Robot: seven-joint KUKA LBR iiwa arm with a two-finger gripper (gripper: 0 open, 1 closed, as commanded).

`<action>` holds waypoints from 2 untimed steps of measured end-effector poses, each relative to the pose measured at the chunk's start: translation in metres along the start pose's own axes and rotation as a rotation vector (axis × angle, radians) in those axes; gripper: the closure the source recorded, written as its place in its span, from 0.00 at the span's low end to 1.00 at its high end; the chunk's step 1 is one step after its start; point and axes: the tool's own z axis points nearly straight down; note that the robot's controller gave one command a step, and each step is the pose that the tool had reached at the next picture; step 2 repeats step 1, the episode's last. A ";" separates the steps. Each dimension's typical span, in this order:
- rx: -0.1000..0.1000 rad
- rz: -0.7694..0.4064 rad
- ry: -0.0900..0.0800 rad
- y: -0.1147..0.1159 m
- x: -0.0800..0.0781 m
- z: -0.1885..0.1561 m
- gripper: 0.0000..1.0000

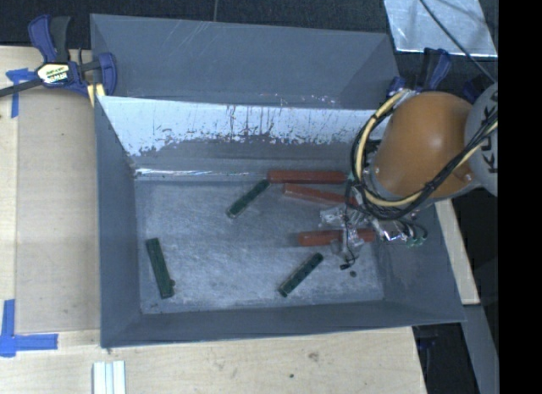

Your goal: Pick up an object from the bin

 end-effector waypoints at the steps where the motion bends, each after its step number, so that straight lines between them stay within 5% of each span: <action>1: 0.003 -0.009 -0.005 -0.008 -0.002 -0.091 1.00; 2: 0.003 -0.009 -0.005 -0.008 -0.002 -0.091 1.00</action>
Offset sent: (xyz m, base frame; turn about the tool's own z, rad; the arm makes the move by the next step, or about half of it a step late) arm 0.0010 -0.0057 0.0864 -0.0123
